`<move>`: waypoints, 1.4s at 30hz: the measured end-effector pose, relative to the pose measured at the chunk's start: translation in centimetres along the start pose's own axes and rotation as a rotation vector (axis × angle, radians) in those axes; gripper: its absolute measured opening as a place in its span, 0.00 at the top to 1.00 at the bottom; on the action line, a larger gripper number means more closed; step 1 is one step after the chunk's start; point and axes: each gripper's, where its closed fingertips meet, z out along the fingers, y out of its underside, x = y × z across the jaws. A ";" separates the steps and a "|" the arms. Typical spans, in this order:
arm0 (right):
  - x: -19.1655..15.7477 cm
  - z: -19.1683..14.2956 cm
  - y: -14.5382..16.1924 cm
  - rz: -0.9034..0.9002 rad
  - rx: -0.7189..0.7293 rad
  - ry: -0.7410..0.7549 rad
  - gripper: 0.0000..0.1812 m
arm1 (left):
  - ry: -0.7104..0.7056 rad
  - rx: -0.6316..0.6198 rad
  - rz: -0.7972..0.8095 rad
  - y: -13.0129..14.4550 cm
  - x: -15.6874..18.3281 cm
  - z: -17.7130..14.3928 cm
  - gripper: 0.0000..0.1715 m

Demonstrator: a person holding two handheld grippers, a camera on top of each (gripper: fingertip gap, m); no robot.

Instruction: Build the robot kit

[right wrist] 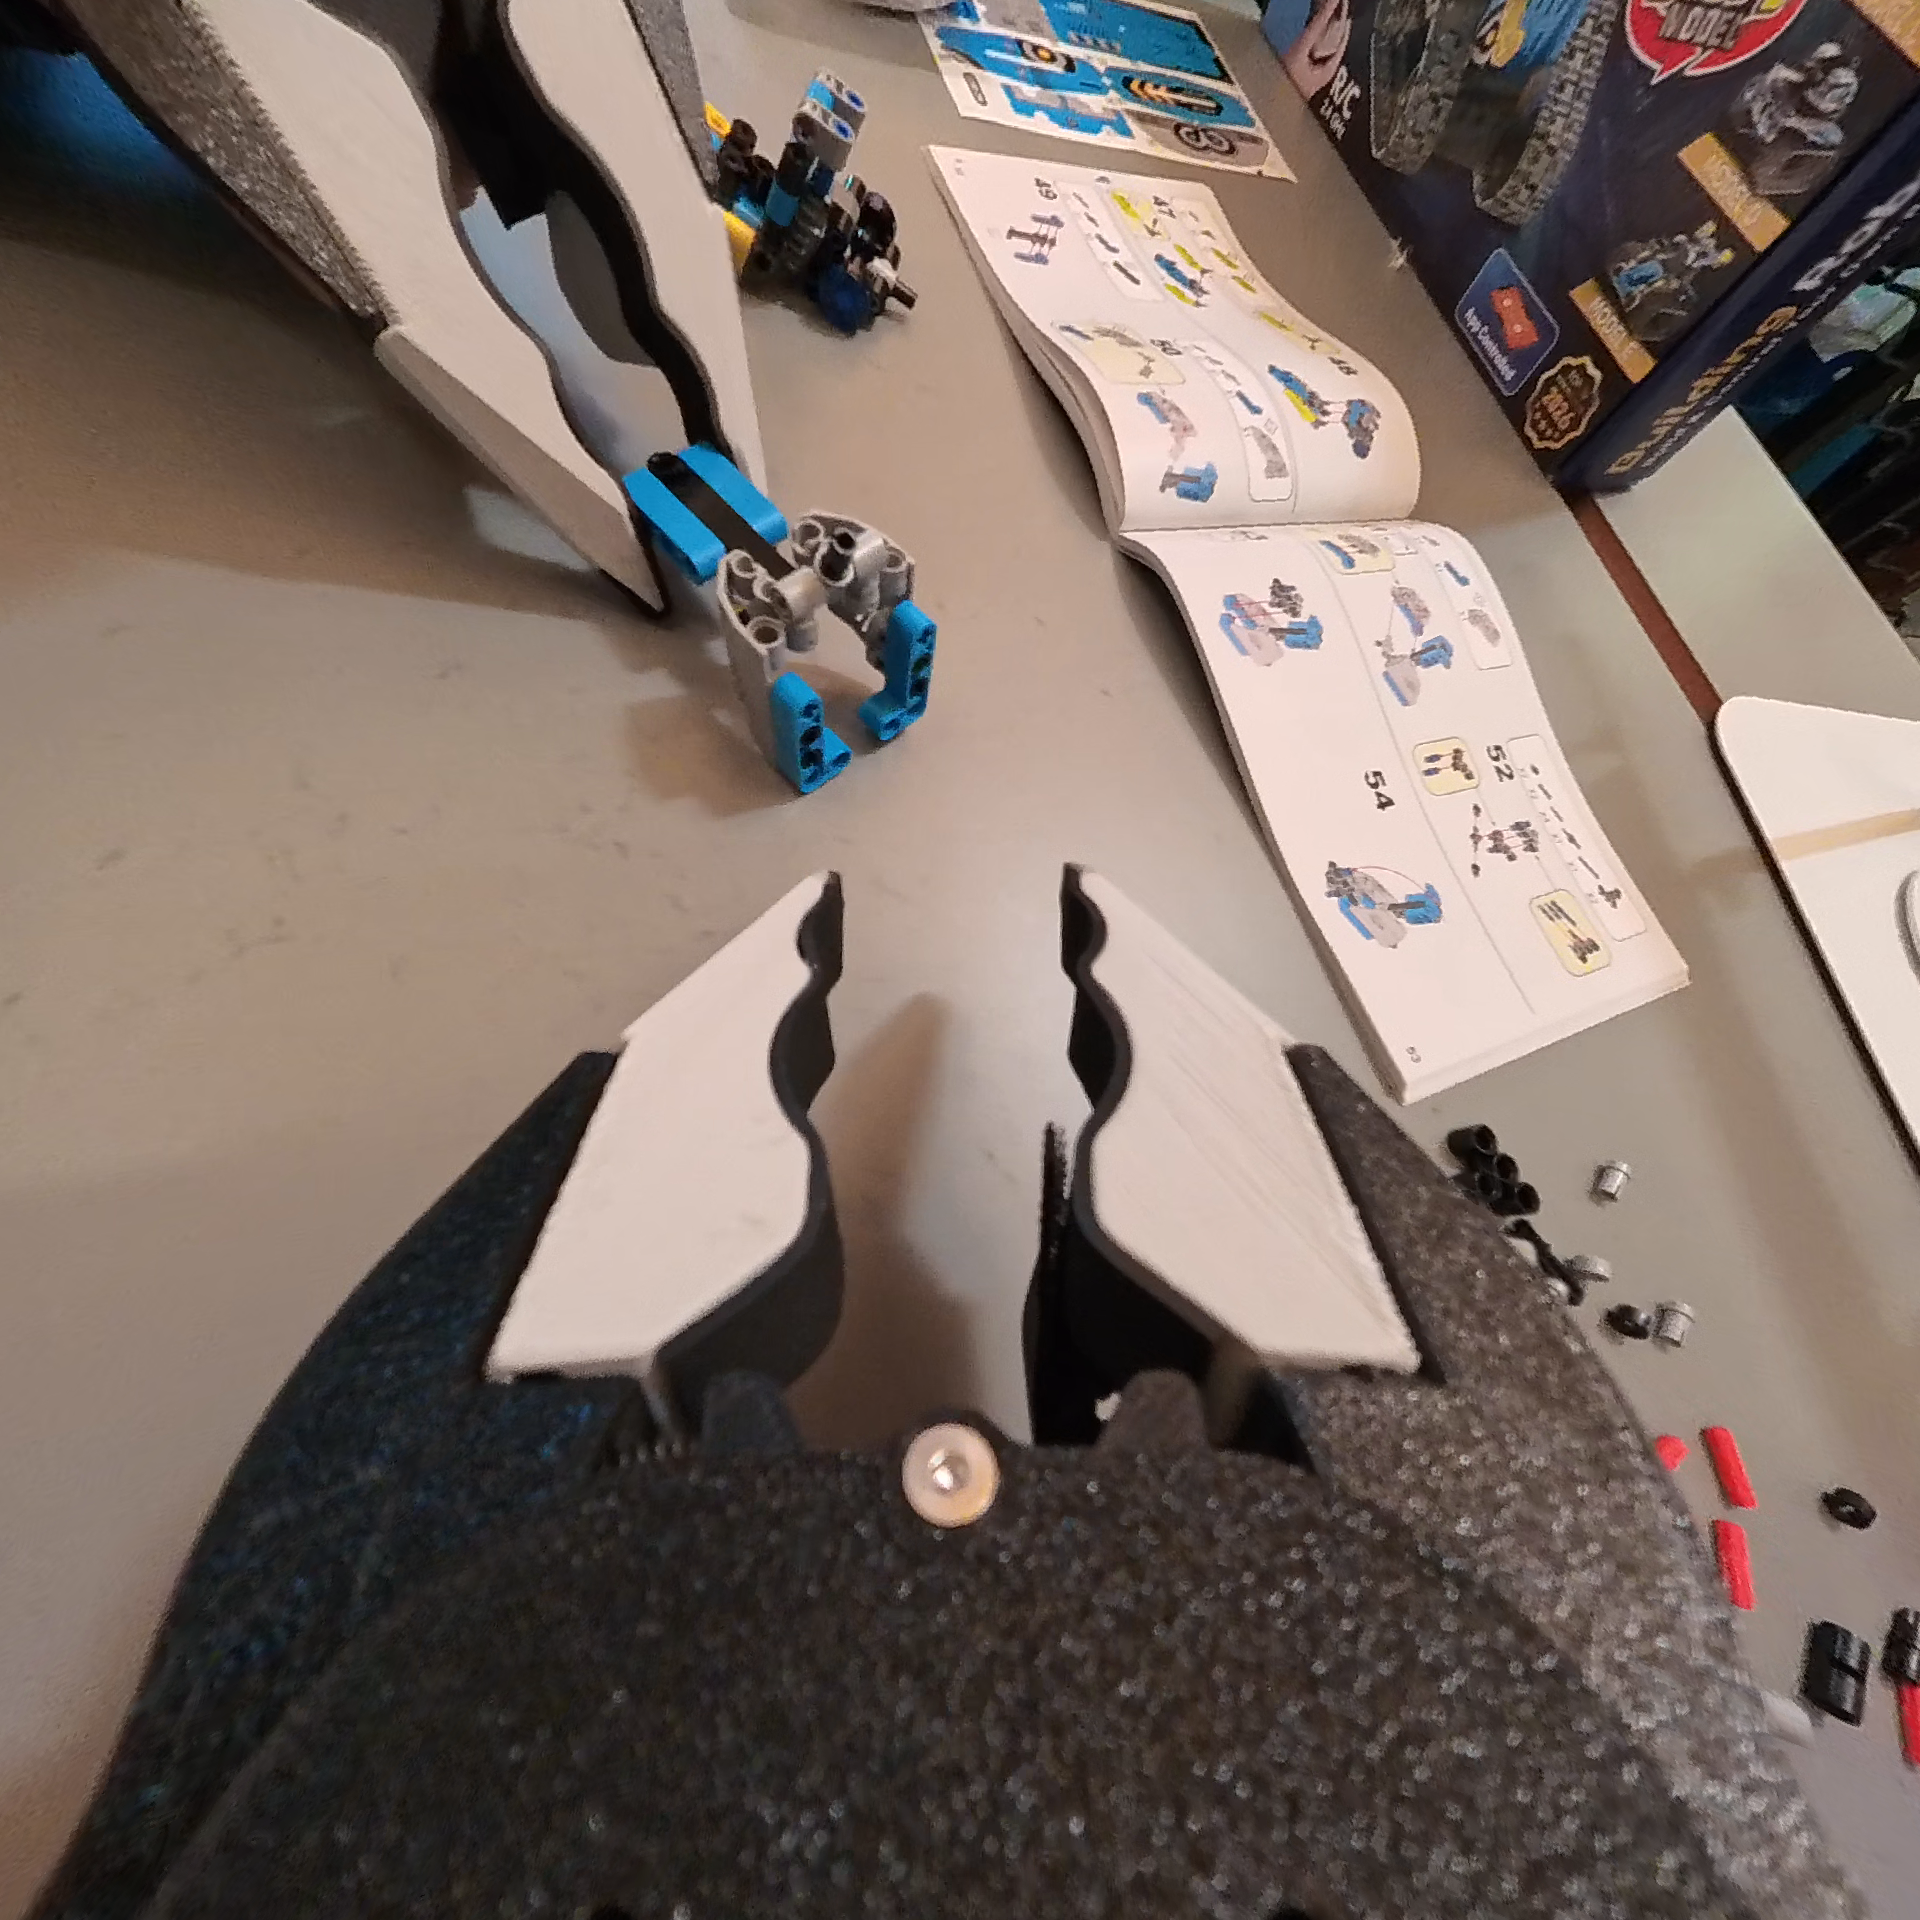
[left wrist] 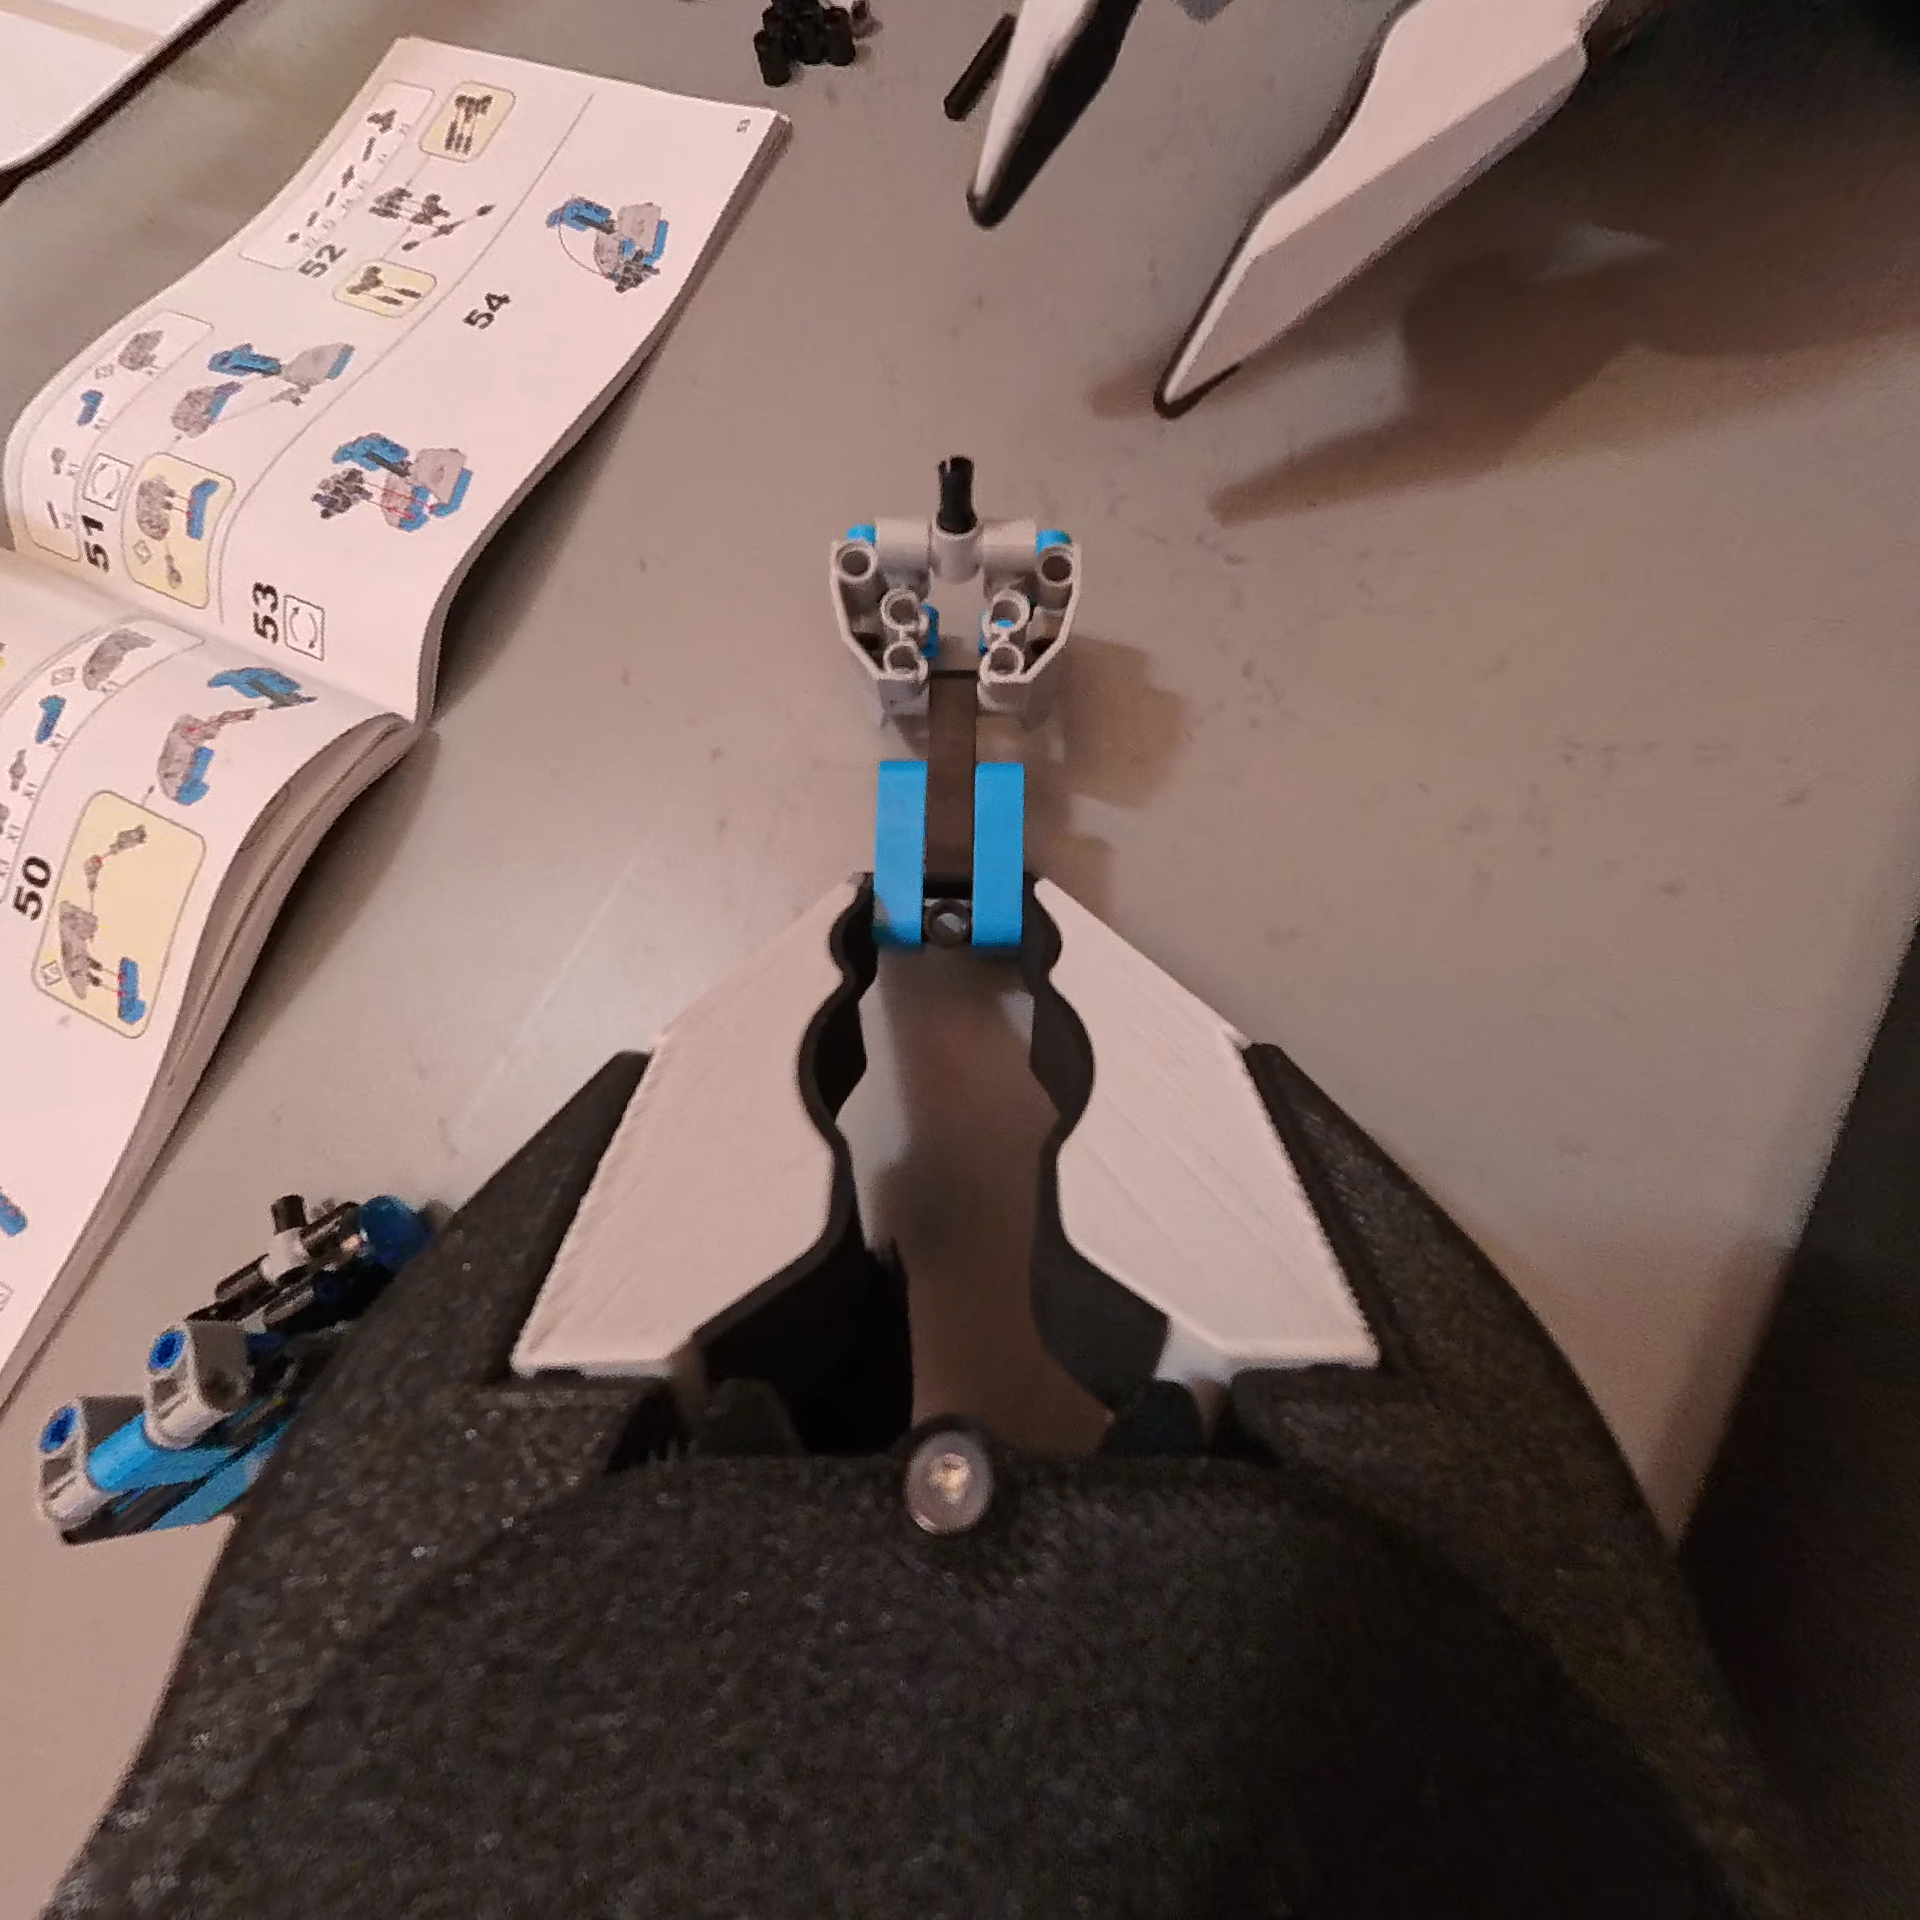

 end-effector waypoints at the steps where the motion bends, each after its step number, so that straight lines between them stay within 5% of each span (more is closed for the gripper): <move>1: -0.1 0.1 0.1 -0.004 -0.004 0.000 0.77 | 0.002 0.003 -0.001 0.0 0.0 0.0 0.85; 16: -0.1 0.2 0.2 -0.013 -0.010 0.001 0.77 | 0.082 0.078 -0.105 -1.6 0.3 -0.2 0.84; 27: -0.6 0.2 -0.2 0.010 0.008 -0.027 0.77 | -0.003 0.080 0.034 -2.6 0.0 0.3 0.86; 36: -3.0 -2.1 -5.6 0.462 0.326 -0.445 0.50 | -0.307 0.415 0.549 -8.2 1.9 -3.9 0.85; 42: -5.2 -5.0 -8.0 0.719 0.432 -0.875 0.61 | -0.359 0.453 0.775 -8.4 4.1 -3.7 0.85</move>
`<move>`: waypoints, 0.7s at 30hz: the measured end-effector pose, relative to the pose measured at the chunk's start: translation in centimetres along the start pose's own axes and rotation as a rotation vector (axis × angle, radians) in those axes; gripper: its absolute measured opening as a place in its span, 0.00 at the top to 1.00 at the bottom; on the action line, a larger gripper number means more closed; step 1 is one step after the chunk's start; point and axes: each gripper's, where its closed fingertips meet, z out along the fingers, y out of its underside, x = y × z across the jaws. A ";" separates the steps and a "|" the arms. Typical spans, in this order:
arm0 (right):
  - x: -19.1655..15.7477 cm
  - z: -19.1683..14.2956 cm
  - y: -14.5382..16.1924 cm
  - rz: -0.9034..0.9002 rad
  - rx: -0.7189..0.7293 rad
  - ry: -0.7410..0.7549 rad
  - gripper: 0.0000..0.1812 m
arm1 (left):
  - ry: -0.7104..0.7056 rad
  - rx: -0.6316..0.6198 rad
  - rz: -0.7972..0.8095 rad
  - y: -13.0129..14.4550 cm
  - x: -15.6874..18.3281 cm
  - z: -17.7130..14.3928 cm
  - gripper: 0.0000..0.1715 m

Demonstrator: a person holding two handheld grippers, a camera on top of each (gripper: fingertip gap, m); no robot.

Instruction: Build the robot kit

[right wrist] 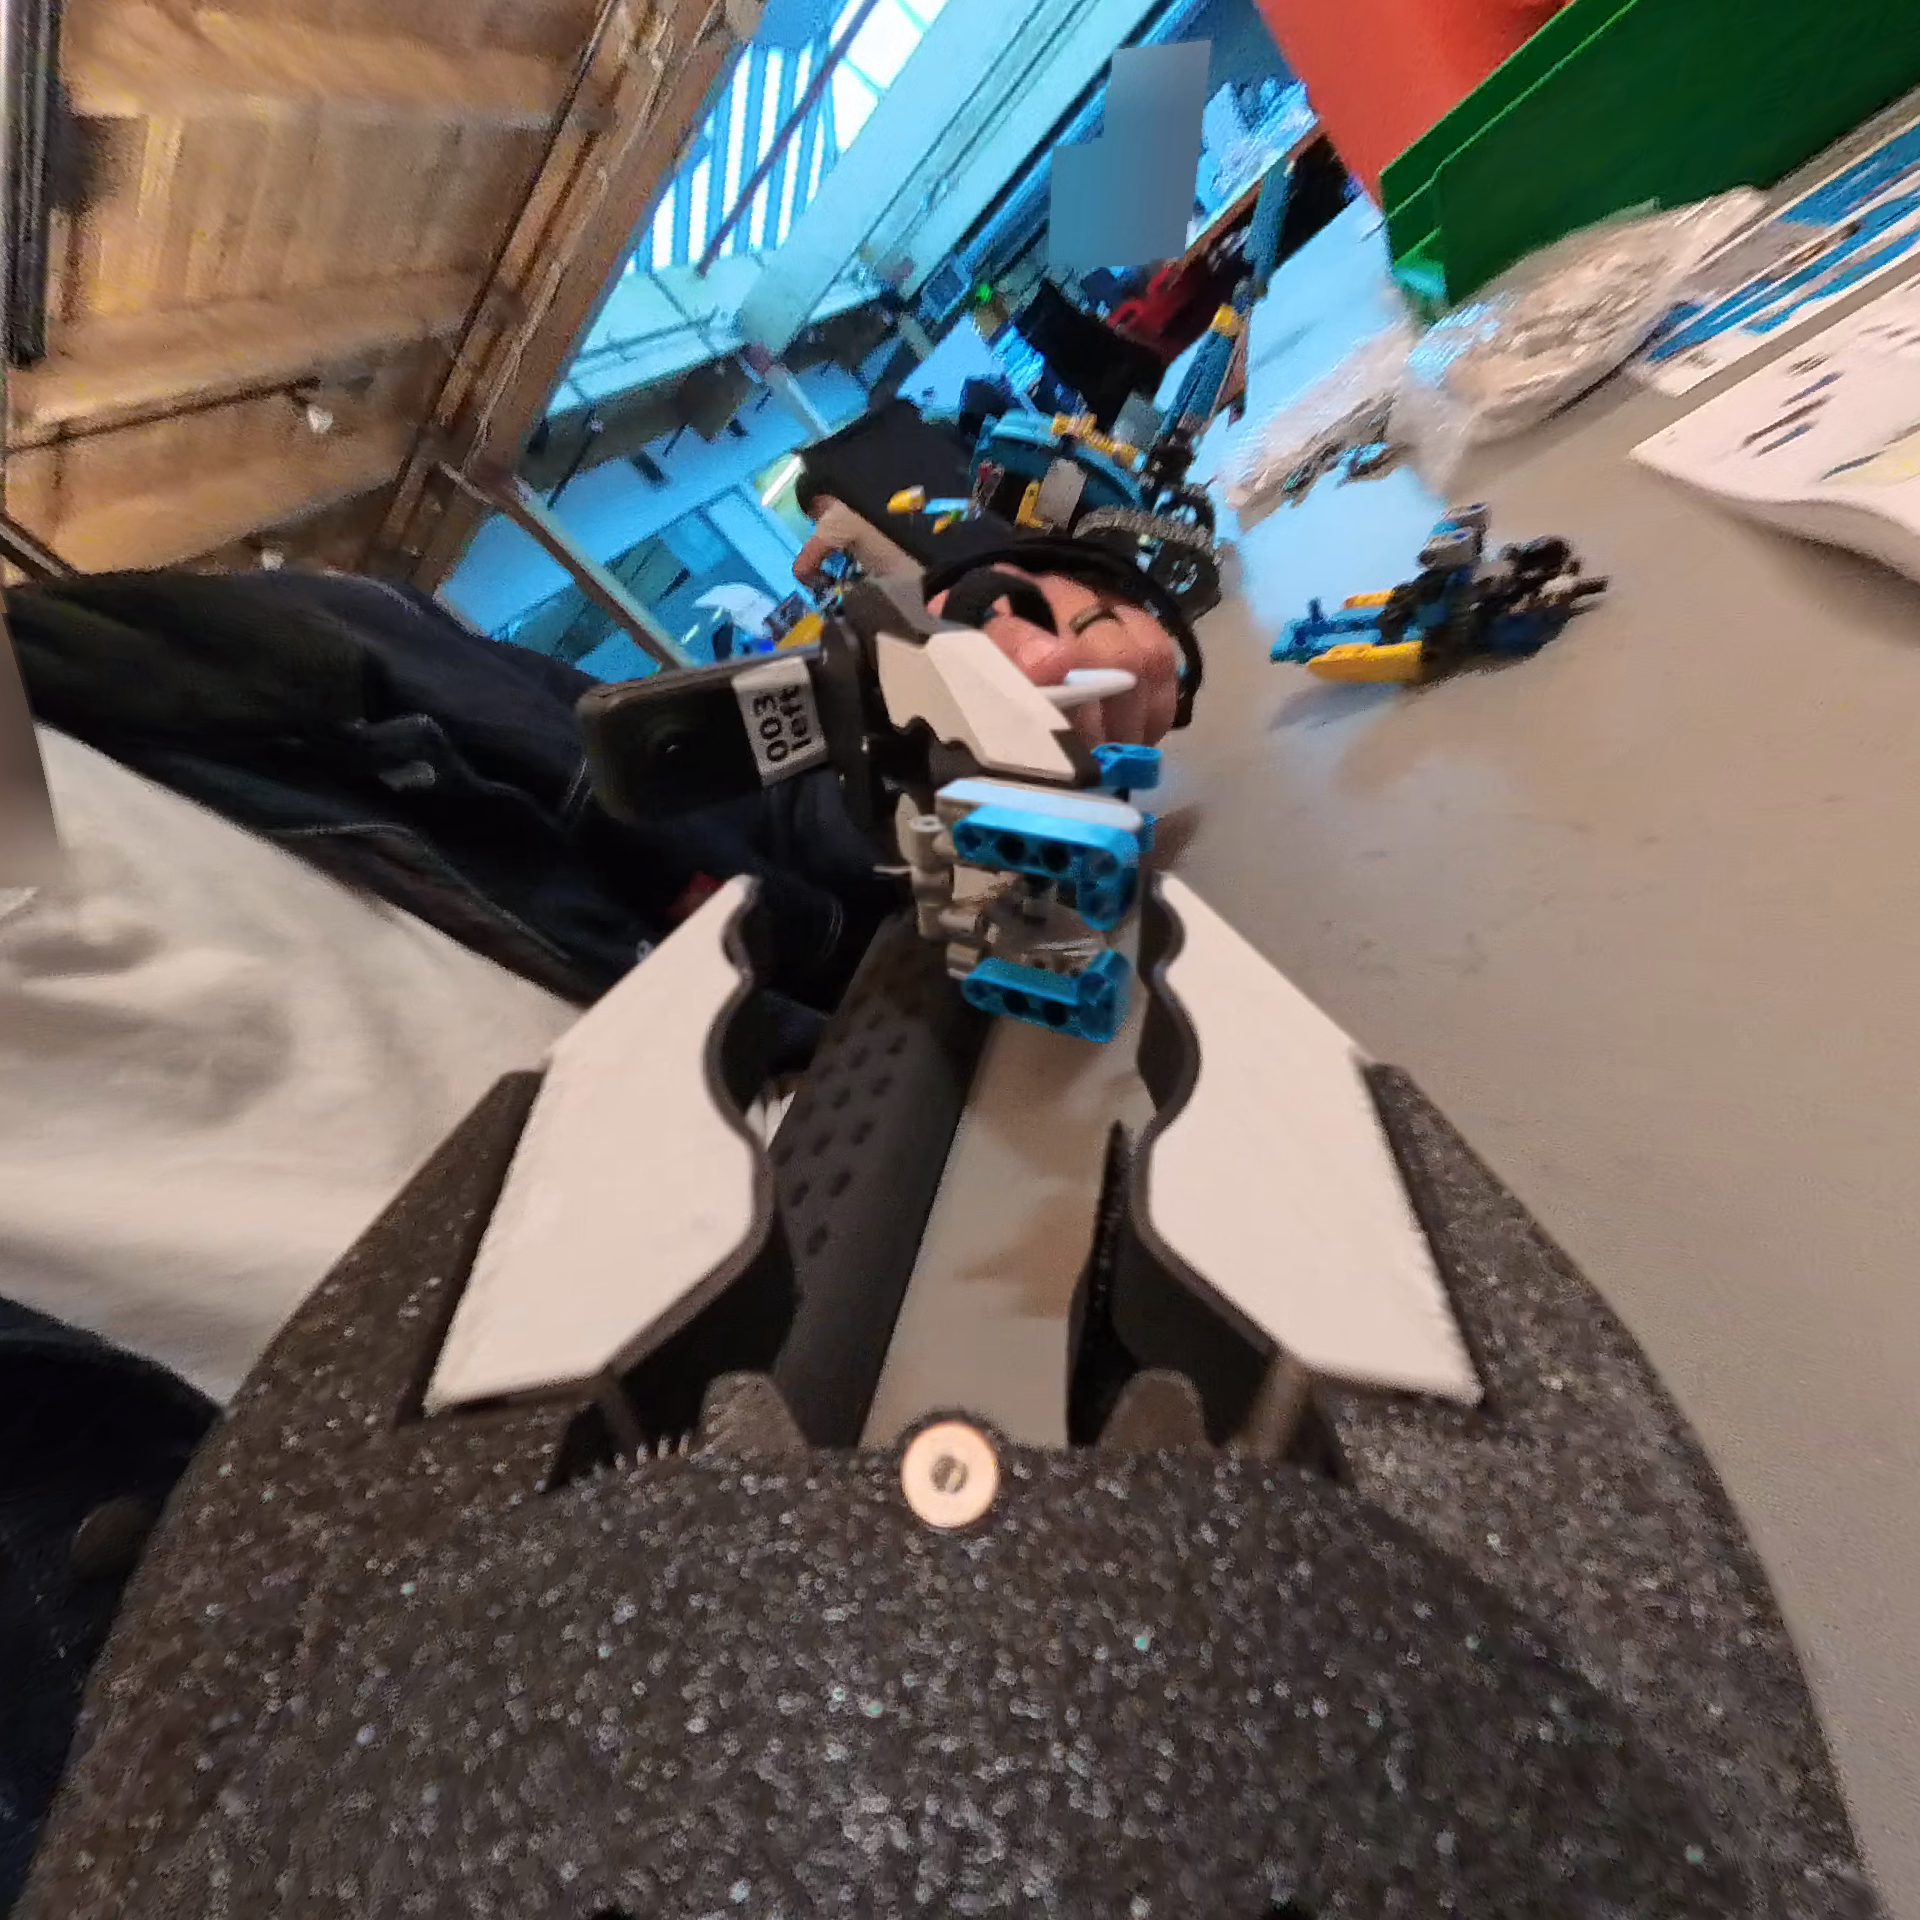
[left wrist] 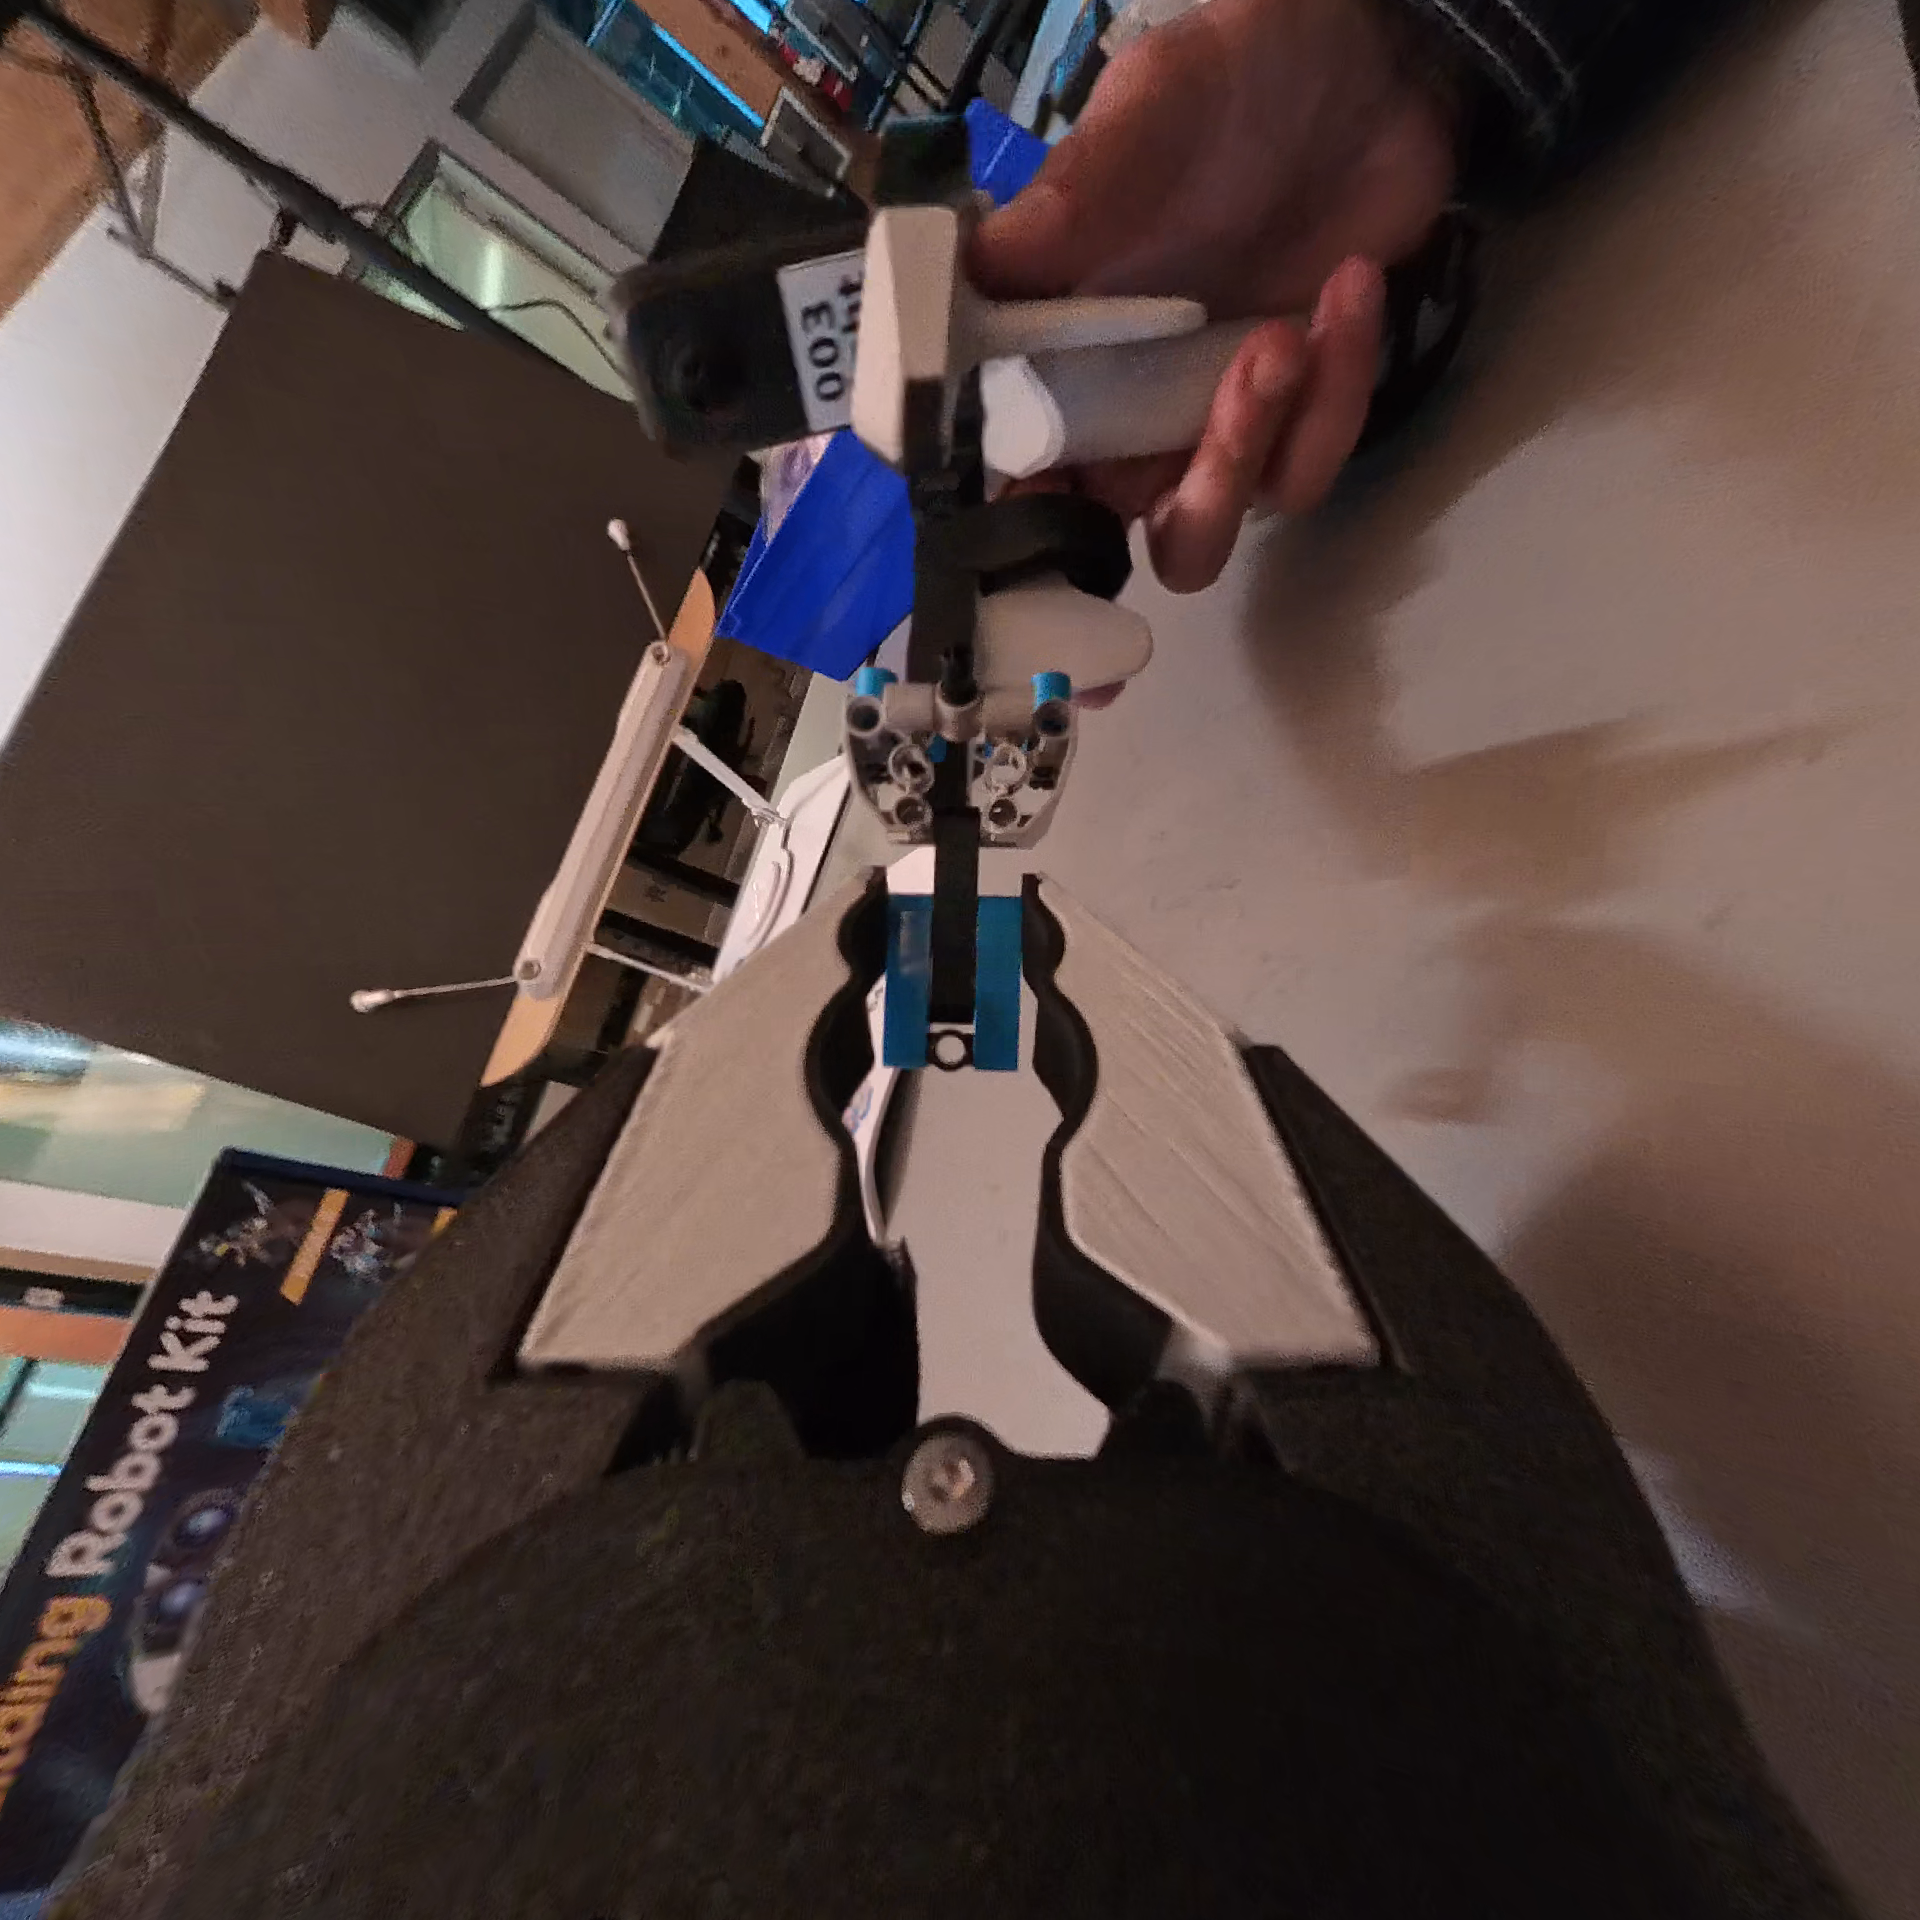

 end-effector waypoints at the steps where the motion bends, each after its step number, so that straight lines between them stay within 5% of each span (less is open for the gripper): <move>1: 0.0 0.2 0.4 -0.028 -0.028 0.008 0.64 | 0.001 0.002 0.033 0.0 0.3 0.0 0.85; 8: 0.4 0.7 1.3 -0.313 -0.108 0.145 0.95 | 0.010 0.008 0.042 -0.3 0.7 0.2 0.85; 11: 1.1 0.6 1.5 -0.372 -0.131 0.203 0.95 | -0.004 -0.060 -0.012 0.6 0.5 0.5 0.84; 16: 2.3 -0.2 0.9 -0.702 -0.190 0.421 0.95 | 0.002 -0.056 -0.310 1.3 -1.5 0.2 0.81; 21: 4.1 -1.4 0.2 -1.107 -0.314 0.727 0.96 | 0.135 0.029 -0.850 1.7 -3.1 0.1 0.80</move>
